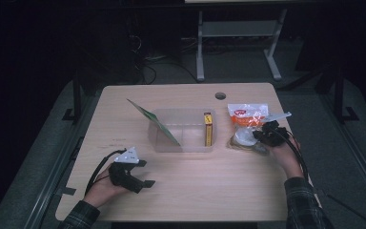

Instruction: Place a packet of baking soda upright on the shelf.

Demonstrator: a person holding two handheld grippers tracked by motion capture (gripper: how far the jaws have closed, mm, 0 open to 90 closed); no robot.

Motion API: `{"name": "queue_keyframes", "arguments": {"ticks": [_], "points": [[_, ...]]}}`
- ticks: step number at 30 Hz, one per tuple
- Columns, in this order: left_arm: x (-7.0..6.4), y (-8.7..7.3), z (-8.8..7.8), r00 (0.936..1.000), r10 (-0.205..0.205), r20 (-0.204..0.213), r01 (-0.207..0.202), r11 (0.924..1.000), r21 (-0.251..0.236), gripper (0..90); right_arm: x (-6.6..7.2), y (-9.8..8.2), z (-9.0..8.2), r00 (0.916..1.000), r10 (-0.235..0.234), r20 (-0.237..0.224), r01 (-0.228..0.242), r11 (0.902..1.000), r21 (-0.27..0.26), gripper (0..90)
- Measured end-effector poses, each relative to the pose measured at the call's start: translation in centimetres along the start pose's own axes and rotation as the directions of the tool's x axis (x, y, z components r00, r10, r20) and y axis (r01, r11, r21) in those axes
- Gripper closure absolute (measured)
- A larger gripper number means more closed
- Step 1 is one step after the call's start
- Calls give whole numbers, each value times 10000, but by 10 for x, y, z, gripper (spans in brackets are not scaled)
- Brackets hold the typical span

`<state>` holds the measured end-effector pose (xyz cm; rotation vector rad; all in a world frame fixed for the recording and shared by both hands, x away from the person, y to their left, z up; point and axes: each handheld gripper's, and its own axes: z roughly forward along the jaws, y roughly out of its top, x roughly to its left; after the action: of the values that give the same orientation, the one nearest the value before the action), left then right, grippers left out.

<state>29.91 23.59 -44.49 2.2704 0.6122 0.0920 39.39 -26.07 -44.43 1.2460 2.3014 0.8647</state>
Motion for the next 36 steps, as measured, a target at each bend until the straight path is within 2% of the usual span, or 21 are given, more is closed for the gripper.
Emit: {"name": "queue_keyframes", "arguments": {"ticks": [3,7,9,13,19,21,24,25,28,30,32,36], "points": [[0,0,0,10000,6,10,-6,10000,16,139,1,0,-1,9999,-48,-99,48,10000,63,900],[0,0,-1,10000,12,20,-13,10000,9,139,5,-1,-2,9993,-349,-158,352,9992,205,900],[0,0,-1,10000,9,7,-9,10000,9,139,7,-2,-5,9987,-370,-339,383,9985,392,900],[-1,0,0,10000,24,51,-24,10000,-21,139,11,-5,-9,9971,-496,-574,521,9977,436,900],[-1,-1,0,10000,-1,79,1,10000,-62,140,21,-7,-15,9907,-971,-952,1041,9921,705,900],[-1,-1,0,10000,38,80,-38,10000,-20,140,25,-6,-16,9886,-1260,-827,1328,9878,816,900],[-1,-1,1,9999,46,92,-45,10000,-56,141,27,-4,-15,9887,-1344,-659,1381,9889,556,899],[-1,-1,1,9999,30,110,-30,10000,-48,141,27,-2,-13,9886,-1296,-761,1333,9901,450,899],[-2,-1,1,9999,43,115,-43,10000,0,142,28,0,-5,9885,-1366,-649,1392,9896,376,899],[-2,-1,1,9999,49,132,-49,10000,-2,142,27,2,-3,9880,-1335,-773,1371,9897,424,900],[-1,-1,1,9999,70,125,-71,10000,35,142,28,2,-3,9850,-1533,-792,1573,9864,477,900],[-1,-2,1,9999,-3,114,3,10000,6,142,34,0,-6,9813,-1547,-1148,1612,9857,496,900]]}}
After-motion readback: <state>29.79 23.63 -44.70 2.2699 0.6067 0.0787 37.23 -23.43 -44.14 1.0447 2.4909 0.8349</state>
